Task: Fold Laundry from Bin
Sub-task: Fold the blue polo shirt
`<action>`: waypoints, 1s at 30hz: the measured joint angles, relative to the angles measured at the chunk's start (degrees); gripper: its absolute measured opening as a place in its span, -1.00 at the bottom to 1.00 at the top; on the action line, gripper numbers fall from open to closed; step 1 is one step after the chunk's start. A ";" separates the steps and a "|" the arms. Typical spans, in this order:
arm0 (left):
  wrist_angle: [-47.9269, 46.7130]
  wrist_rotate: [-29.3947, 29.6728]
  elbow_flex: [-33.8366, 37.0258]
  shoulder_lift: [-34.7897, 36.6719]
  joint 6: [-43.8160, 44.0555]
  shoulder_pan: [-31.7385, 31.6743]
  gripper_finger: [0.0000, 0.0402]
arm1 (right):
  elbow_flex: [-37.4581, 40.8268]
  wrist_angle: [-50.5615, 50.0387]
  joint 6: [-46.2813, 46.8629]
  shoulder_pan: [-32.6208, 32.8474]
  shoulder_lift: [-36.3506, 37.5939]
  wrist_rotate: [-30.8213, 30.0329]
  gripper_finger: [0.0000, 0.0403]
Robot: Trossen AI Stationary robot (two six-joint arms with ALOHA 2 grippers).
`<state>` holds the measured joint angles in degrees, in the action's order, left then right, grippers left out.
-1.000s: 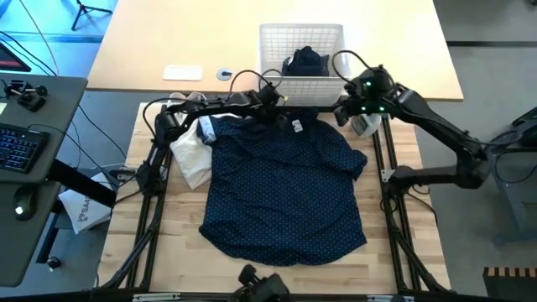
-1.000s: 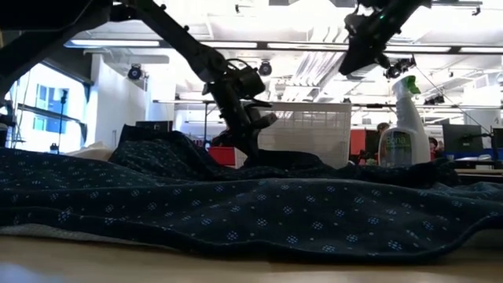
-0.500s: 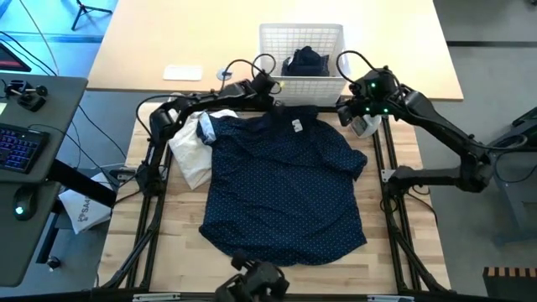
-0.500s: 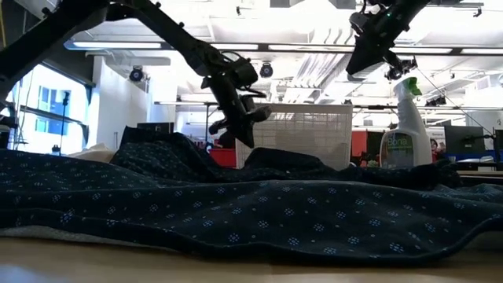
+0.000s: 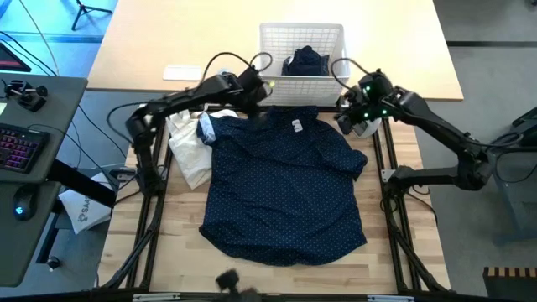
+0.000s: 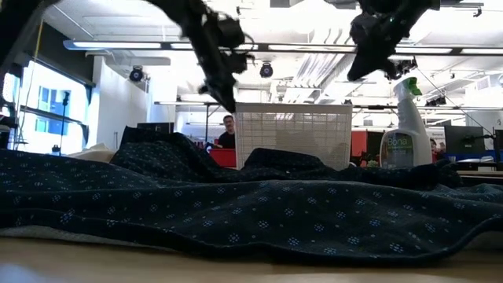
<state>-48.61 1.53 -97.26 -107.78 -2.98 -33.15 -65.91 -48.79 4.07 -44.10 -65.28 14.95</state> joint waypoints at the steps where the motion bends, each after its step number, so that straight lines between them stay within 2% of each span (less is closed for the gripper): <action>1: -3.57 -0.07 0.14 1.55 -0.38 1.00 -1.00 | 1.92 1.90 -1.16 0.00 -0.15 3.17 -0.77; 3: -9.28 -2.08 1.85 5.06 0.85 2.82 -1.00 | 7.13 7.50 -2.83 0.43 -0.33 8.84 -0.77; 5: -12.64 -5.90 5.51 8.69 5.03 4.88 -1.00 | 12.88 12.98 -2.49 1.67 -0.39 11.93 -0.77; 8: -12.56 -9.24 14.32 14.87 14.75 9.67 -1.00 | 19.52 16.42 -0.44 5.32 -0.39 12.53 -0.78; 11: -10.18 -9.61 23.98 21.75 25.91 16.12 -1.00 | 23.78 16.65 1.85 10.64 -0.39 12.58 -0.81; 14: -7.75 -9.47 32.63 27.54 37.53 23.25 -1.00 | 26.14 16.95 8.11 17.22 -0.34 12.11 -0.85; 16: -6.60 -9.44 37.16 31.12 44.51 28.10 -1.00 | 27.09 17.29 12.98 22.33 -0.34 9.83 -0.89; 20: -6.72 -9.43 45.17 36.93 57.26 38.12 -1.00 | 27.86 17.70 25.08 33.19 -0.34 1.00 -0.97; 25: -6.15 -8.62 53.31 42.25 73.43 51.09 -0.99 | 27.85 17.72 45.05 46.50 -0.21 -6.88 -0.98; 30: 4.36 -4.77 59.67 47.14 85.47 63.52 -0.76 | 27.84 16.15 65.83 58.31 -0.21 -9.43 -0.86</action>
<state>-44.24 -3.24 -37.60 -60.64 82.49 30.37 -38.06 -32.64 69.89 14.21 -65.49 5.52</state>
